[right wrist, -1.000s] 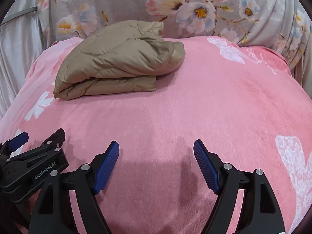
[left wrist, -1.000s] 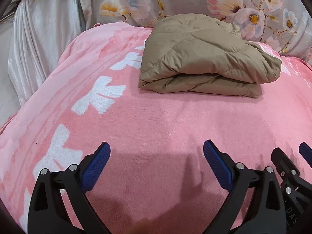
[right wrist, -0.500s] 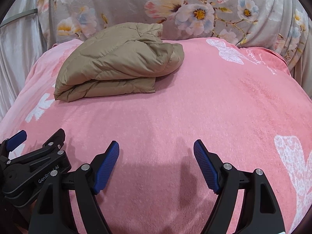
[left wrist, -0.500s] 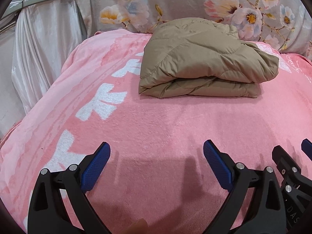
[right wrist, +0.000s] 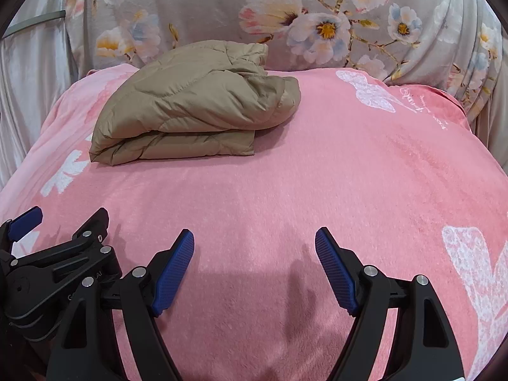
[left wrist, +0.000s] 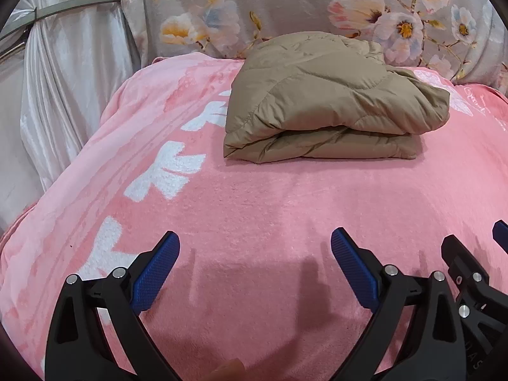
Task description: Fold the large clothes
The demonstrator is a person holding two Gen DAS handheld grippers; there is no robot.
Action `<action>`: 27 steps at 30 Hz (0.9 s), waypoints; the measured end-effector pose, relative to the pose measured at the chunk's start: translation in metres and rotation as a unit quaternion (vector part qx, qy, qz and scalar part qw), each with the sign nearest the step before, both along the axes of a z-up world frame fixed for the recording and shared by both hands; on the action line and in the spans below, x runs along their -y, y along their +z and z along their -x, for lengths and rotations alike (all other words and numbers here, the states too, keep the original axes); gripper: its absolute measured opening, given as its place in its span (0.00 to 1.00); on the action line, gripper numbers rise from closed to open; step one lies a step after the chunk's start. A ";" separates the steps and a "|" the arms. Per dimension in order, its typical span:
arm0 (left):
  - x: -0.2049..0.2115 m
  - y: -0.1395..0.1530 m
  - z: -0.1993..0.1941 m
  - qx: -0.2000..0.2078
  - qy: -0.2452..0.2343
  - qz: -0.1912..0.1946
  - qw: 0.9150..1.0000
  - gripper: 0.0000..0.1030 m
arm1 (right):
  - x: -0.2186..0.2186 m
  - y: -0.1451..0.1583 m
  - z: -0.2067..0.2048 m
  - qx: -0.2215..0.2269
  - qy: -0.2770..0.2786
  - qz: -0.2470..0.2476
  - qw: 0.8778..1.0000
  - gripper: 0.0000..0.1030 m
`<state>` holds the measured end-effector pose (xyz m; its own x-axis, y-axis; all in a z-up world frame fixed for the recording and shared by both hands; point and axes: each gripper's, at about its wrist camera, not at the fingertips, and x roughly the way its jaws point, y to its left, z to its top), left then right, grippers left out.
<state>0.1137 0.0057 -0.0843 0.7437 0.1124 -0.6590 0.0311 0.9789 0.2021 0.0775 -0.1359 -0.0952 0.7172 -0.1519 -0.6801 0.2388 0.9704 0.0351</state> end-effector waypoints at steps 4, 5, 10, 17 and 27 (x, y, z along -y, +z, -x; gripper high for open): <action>0.000 0.000 0.000 0.001 0.001 -0.001 1.000 0.91 | -0.001 0.000 0.001 0.000 -0.001 0.000 1.000 0.74; 0.000 0.000 0.000 0.001 0.000 -0.001 1.000 0.91 | -0.002 0.000 0.001 0.000 -0.001 0.000 1.000 0.74; 0.001 0.001 0.001 0.003 0.001 -0.001 1.000 0.91 | -0.001 0.000 0.000 0.000 -0.001 0.000 1.000 0.74; 0.001 0.001 0.001 0.003 0.001 -0.001 1.000 0.91 | -0.001 0.001 0.001 0.000 0.000 0.001 1.000 0.74; 0.001 0.002 0.001 0.004 0.001 -0.002 1.000 0.91 | -0.001 0.000 0.001 0.001 0.000 0.001 1.000 0.74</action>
